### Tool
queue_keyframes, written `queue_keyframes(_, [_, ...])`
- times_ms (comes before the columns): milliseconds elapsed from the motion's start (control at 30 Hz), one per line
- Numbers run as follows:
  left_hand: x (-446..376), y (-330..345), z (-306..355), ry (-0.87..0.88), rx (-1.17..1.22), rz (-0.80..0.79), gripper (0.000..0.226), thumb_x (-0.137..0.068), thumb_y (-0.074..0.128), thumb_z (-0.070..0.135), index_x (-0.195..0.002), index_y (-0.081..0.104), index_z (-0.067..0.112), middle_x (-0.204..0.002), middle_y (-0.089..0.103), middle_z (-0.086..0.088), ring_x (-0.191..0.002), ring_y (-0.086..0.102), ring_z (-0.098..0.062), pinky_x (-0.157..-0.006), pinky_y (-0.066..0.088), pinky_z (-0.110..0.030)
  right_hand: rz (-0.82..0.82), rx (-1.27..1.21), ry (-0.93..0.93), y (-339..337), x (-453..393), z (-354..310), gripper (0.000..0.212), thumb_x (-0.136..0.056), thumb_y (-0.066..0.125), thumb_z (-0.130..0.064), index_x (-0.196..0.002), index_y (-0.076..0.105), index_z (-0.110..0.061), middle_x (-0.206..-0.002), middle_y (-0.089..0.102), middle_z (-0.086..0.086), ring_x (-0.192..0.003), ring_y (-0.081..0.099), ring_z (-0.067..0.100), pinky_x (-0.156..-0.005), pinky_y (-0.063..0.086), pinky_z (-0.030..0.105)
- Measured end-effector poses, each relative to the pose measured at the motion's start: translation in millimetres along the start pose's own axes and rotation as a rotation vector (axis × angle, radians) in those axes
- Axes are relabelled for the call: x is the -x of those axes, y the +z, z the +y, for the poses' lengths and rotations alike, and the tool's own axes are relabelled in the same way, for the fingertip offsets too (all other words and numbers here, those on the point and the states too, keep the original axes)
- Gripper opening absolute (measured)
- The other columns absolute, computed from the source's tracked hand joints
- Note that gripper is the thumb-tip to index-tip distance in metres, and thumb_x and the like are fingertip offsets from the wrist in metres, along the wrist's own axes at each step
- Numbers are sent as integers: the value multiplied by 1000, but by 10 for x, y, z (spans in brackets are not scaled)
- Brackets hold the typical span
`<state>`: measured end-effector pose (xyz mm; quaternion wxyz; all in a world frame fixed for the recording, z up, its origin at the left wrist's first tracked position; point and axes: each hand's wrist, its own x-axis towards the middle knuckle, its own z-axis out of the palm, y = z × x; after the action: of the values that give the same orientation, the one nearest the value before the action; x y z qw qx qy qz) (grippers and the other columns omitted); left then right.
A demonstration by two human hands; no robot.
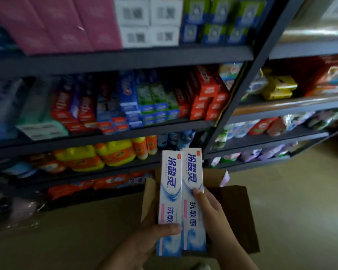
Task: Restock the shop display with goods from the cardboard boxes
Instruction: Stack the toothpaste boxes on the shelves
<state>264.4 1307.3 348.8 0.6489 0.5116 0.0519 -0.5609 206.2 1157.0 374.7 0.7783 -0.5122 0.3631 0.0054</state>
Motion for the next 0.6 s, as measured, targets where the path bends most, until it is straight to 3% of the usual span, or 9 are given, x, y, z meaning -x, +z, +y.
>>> queue_keyframes(100, [367,-111,171,105,48,71,123,-22,98,19,-133,46,19,-111,70,-15,-101,68,-32,-73,58,-38,105,33,-51,408,161,-107,50,-74,69,-42,-117,57,-18,-106,70,14,-91,72,29,-83,57,52])
queue_keyframes(233, [819,-324,388,193,22,67,117,-35,95,16,-138,39,25,-115,69,-12,-106,66,-30,-84,55,-42,113,57,-61,909,355,-175,28,-91,61,-30,-111,54,-12,-105,68,16,-89,71,28,-81,57,48])
queue_keyframes(333, [1105,-518,516,254,16,117,93,-47,87,8,-130,46,25,-109,72,-9,-101,69,-27,-80,56,-39,-14,40,-33,1225,529,-176,26,-93,59,-20,-118,55,-16,-104,71,13,-89,71,27,-81,57,47])
queue_keyframes(467, [1446,-783,626,301,32,199,72,-56,82,0,-119,55,24,-101,74,-6,-91,72,-22,-71,57,-33,-251,120,5,1541,688,-87,58,-80,71,-24,-132,48,-33,-117,70,0,-104,68,21,-96,51,45])
queue_keyframes(533, [1602,-930,650,312,45,233,76,-52,83,5,-120,55,25,-104,74,-6,-95,71,-23,-78,55,-36,-342,181,32,1695,725,-29,72,-72,72,-28,-135,41,-45,-129,63,-5,-113,63,17,-101,48,42])
queue_keyframes(600, [1745,-1067,666,318,45,277,85,-46,91,8,-121,56,26,-104,74,-4,-96,71,-23,-82,54,-38,-420,190,70,1834,754,18,80,-78,72,-19,-143,32,-43,-127,64,-6,-112,64,16,-93,51,36])
